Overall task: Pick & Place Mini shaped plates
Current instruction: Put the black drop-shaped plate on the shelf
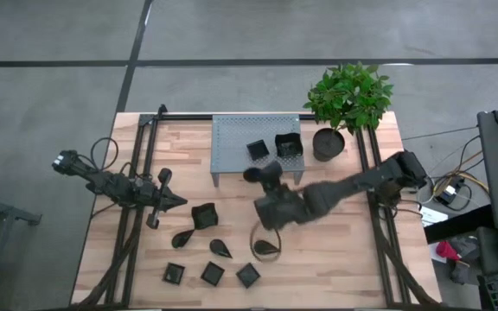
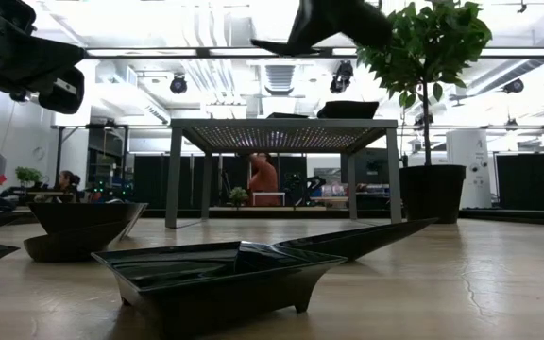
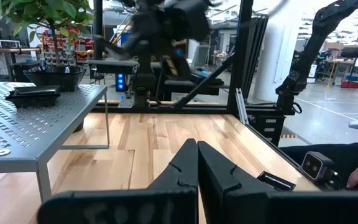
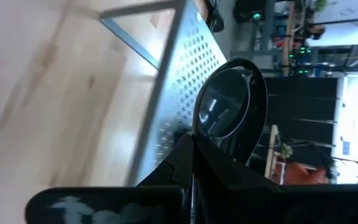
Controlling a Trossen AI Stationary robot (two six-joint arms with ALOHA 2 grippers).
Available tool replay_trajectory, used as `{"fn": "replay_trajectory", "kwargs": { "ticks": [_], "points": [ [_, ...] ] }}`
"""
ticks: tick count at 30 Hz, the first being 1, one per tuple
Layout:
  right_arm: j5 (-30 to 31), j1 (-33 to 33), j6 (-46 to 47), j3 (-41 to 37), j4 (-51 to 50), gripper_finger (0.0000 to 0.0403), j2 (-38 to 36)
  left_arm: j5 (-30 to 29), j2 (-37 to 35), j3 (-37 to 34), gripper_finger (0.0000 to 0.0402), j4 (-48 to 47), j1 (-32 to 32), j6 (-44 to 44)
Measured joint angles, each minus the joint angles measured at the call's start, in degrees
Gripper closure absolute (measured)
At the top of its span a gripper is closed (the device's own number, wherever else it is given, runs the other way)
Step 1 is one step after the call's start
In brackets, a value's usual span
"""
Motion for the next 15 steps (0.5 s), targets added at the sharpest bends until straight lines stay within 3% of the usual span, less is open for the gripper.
{"fn": "replay_trajectory", "kwargs": {
  "ticks": [6,15],
  "points": [
    [-13.77,-10.01,-4.5,4.47,0.25,0.0394,-0.02,0.0,0.0,0.0,0.0401,0.0,0.02,0.0],
    [-26.29,-24.17,-8.14,7.07,1.09,0.0394,-0.02,0.0,0.02,0.0,0.0401,0.0,0.02,0.0]
  ]
}}
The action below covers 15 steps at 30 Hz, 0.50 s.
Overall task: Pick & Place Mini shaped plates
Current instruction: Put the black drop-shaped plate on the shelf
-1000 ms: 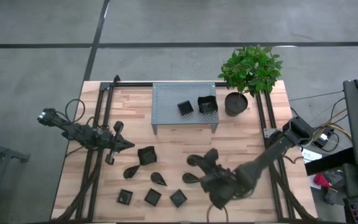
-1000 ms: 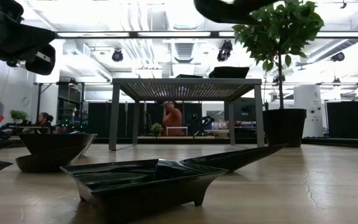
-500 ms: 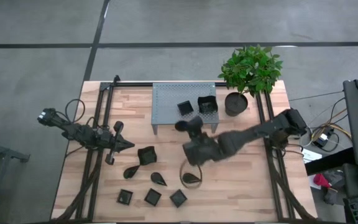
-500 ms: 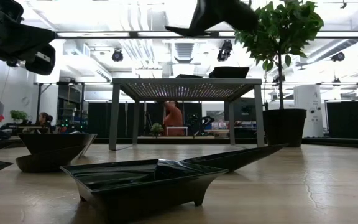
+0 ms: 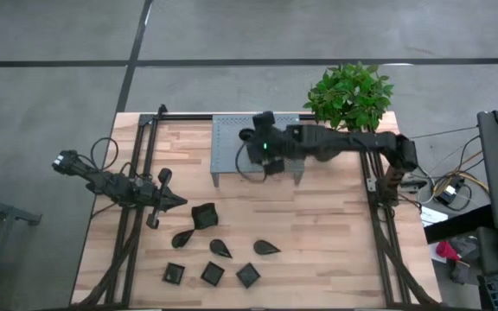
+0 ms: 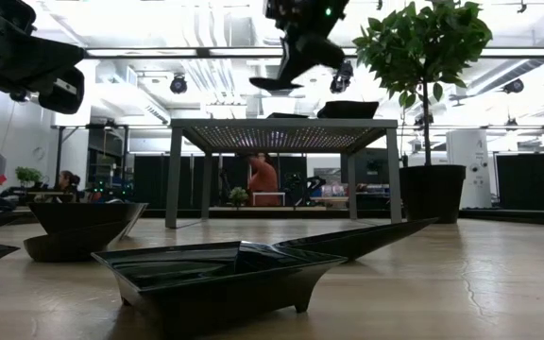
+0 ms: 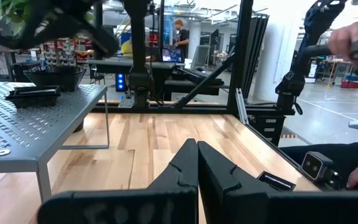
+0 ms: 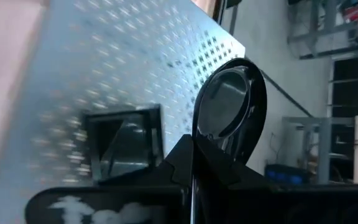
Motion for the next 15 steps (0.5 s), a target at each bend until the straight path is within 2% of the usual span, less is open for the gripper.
{"fn": "replay_trajectory", "kwargs": {
  "ticks": [7,15],
  "points": [
    [-3.19,-6.93,4.38,-0.43,4.44,0.0394,1.03,0.0,-0.02,0.0,0.0401,0.0,0.0,0.0],
    [-3.5,-9.61,4.83,-0.49,8.01,0.0394,4.11,0.0,0.01,0.0,0.0401,0.0,0.0,0.0]
  ]
}}
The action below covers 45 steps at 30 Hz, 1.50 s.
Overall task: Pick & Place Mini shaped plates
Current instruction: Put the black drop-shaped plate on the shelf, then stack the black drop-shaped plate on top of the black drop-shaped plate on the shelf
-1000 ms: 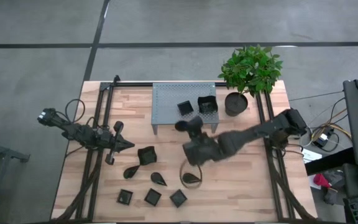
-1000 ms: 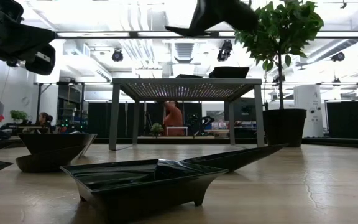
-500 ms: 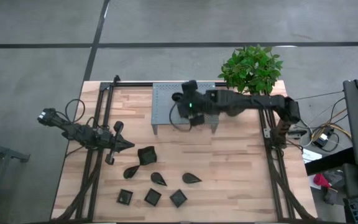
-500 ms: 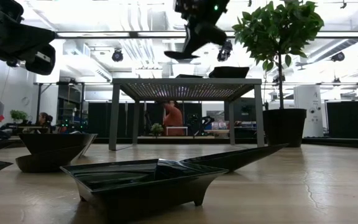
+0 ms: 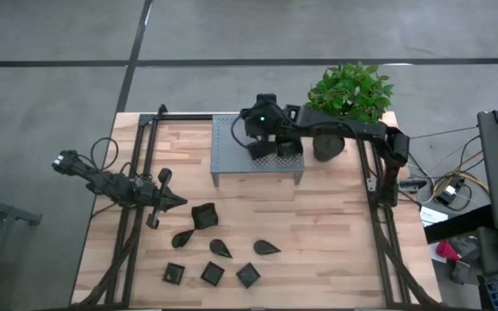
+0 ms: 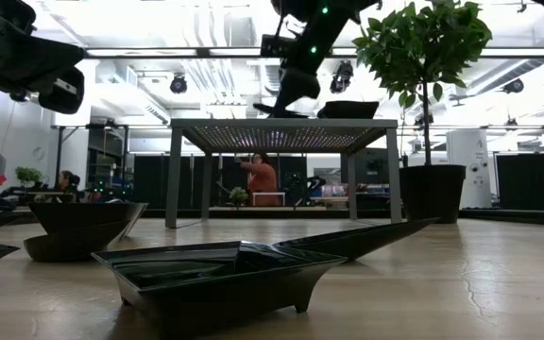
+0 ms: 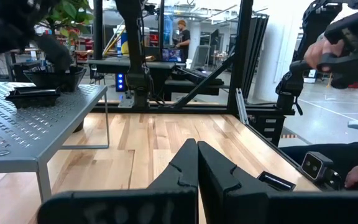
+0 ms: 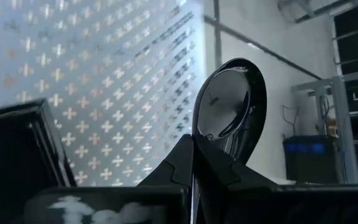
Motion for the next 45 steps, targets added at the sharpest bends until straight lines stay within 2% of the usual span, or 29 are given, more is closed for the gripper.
{"fn": "replay_trajectory", "kwargs": {
  "ticks": [12,17,32,45],
  "points": [
    [0.25,-0.13,0.43,-0.17,-0.18,0.0394,1.62,0.0,0.0,0.0,0.0401,0.0,0.0,0.0],
    [-3.64,-0.58,-1.2,-0.52,-3.09,0.0394,1.64,0.01,0.0,0.0,0.0401,0.0,-0.02,0.0],
    [-3.99,-1.1,-0.05,-1.41,-3.21,0.0393,1.66,0.0,0.0,0.0,0.0401,0.0,-0.02,0.0],
    [-3.88,-1.17,-0.55,-1.53,-3.21,0.0331,1.66,0.0,0.0,0.0,0.0401,0.0,-0.01,0.0]
  ]
}}
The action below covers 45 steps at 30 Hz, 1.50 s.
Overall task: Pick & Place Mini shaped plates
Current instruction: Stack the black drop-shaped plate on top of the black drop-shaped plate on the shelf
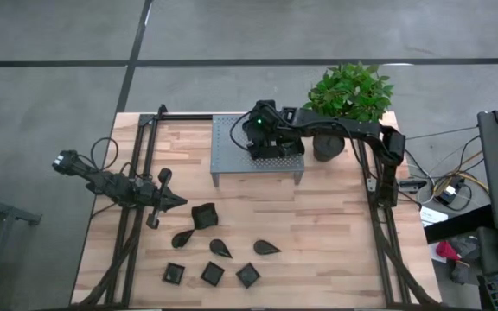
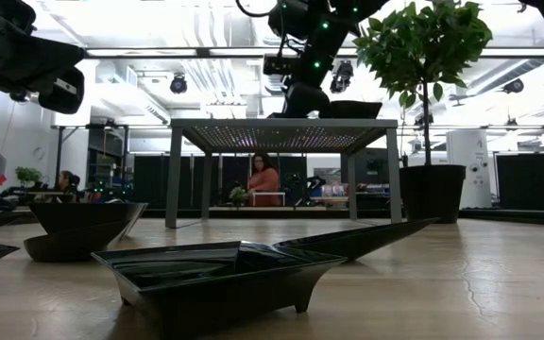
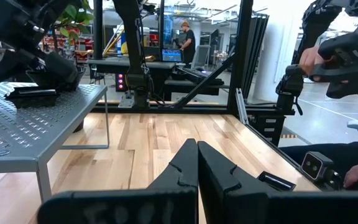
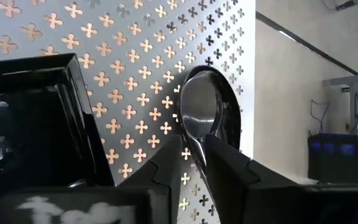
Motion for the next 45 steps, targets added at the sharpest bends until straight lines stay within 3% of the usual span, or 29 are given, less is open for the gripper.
{"fn": "replay_trajectory", "kwargs": {
  "ticks": [9,19,31,38,45],
  "points": [
    [3.0,1.84,-0.36,0.02,-0.15,0.0317,-0.94,0.0,0.0,0.0,0.0401,0.0,0.0,0.0],
    [4.33,7.27,1.86,0.02,-2.21,0.034,-4.33,0.0,0.0,0.0,0.0401,0.0,-0.01,0.0],
    [3.94,22.06,14.15,0.04,-7.29,0.0342,-6.16,0.0,0.0,0.0,0.0401,0.0,0.01,0.0],
    [3.92,31.31,26.08,-0.02,-9.22,0.0346,-6.12,0.0,0.0,0.0,0.0401,0.0,0.01,0.0],
    [3.91,39.18,30.5,-2.05,-7.63,0.0349,-6.12,0.0,0.0,0.0,0.0401,0.0,0.01,0.0]
  ]
}}
